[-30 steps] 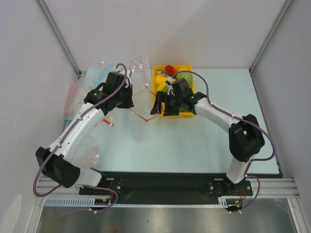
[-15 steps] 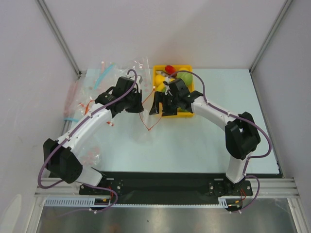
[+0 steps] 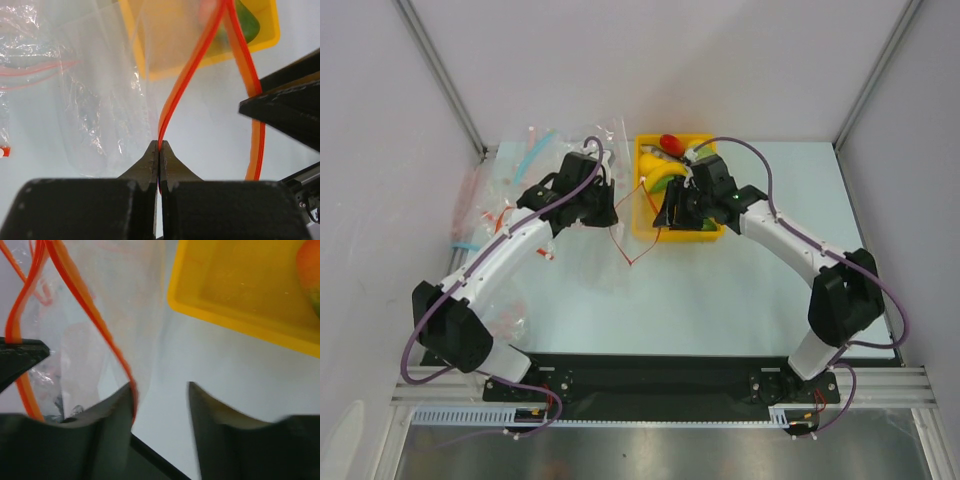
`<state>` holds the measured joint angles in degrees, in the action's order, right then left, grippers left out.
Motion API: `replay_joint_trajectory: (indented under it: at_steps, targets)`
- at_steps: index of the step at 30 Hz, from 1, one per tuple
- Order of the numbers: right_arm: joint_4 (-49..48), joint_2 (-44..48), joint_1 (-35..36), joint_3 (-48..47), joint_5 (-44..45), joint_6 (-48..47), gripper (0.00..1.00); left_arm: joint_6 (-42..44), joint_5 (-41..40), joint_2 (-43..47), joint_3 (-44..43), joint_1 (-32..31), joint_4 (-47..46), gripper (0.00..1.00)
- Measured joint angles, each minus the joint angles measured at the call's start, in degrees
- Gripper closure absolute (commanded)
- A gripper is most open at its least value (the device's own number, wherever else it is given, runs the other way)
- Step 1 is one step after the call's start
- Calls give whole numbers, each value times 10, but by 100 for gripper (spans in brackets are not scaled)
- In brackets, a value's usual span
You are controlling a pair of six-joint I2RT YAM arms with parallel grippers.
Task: Place the food in the zip-top bag and seal the zipper
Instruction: Open the zipper of the food storage bag.
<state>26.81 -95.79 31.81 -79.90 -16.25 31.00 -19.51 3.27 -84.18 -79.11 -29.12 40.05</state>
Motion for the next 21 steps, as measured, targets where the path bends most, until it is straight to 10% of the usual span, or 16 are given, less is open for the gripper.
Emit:
replay_joint_trajectory:
  at_steps: [9,17,21]
  targets:
    - [-15,-3,-28,59,-16,9,100,2,-39,-12,-69,-2,61,100]
    - [-54,-143,17,-40,-77,14,100,6,-128,-10,-123,-5,141,100]
    - [-57,-172,36,-57,-94,17,50,7,-153,-1,-99,-5,151,100]
